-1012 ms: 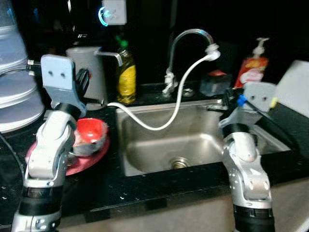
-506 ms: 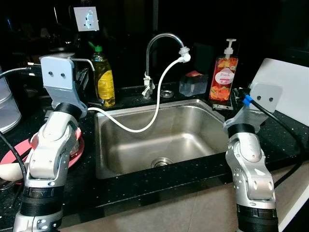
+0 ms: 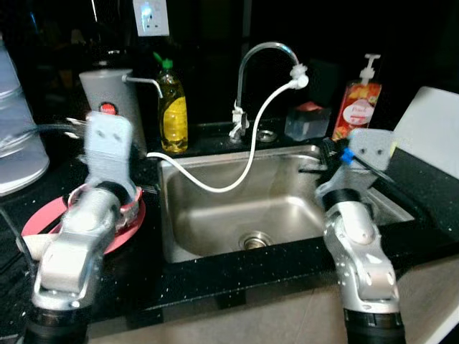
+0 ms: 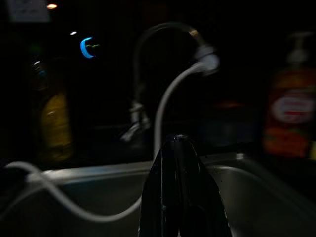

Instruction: Kitchen organization

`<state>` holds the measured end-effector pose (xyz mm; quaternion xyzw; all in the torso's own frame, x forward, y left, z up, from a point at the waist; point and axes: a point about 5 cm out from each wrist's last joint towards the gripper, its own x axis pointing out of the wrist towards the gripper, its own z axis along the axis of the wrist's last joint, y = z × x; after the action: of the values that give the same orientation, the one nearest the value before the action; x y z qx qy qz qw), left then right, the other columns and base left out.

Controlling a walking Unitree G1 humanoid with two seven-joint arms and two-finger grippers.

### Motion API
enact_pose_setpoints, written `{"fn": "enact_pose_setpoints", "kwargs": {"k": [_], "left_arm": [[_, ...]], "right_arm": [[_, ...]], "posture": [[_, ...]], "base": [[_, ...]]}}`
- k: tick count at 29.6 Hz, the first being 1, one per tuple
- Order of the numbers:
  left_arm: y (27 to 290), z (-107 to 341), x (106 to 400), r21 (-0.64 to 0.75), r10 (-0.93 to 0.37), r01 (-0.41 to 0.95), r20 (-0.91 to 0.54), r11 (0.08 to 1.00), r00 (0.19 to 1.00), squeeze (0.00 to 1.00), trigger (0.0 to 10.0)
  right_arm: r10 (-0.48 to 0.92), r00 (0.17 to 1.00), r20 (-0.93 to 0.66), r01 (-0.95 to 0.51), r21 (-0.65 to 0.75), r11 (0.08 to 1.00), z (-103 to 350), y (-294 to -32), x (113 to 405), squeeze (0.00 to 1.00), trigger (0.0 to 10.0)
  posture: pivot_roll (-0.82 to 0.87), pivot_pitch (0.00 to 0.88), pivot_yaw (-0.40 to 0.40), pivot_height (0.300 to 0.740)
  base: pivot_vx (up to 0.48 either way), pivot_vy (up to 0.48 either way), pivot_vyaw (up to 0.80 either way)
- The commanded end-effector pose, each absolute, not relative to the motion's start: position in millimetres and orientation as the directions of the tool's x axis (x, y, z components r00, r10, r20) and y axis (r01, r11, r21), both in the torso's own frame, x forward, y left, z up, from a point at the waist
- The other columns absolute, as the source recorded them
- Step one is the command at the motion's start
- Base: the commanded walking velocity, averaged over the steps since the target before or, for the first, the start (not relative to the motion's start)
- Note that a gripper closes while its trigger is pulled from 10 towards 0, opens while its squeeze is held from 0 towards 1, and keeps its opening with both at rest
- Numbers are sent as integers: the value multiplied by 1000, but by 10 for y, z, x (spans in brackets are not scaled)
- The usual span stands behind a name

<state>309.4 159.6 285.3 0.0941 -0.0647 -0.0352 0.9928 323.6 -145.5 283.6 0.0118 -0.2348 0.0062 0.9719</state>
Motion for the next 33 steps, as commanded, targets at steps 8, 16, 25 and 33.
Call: {"fn": "enact_pose_setpoints", "kwargs": {"k": [8,16,25,33], "left_arm": [[1631,2659,3018,227,57,-66,45,972,997,0,10000],[1858,2765,3086,271,27,-16,-36,962,999,0,10000],[1790,2794,3065,75,-33,41,-102,996,994,0,10000],[1817,2913,3072,215,-21,30,-44,976,999,1000,10000]], "right_arm": [[41,885,464,-53,14,998,2883,-1359,3320,0,10000],[41,888,459,-52,11,999,2855,-1386,3340,0,10000],[38,885,463,-50,13,999,2849,-1384,3366,0,10000],[39,886,463,-49,11,999,2841,-1382,3378,0,10000]], "posture": [[-22,41,3,740],[-11,36,3,740],[-11,30,7,740],[-9,28,5,740]], "base": [[0,0,0],[0,0,0],[0,0,0],[0,0,0]]}}
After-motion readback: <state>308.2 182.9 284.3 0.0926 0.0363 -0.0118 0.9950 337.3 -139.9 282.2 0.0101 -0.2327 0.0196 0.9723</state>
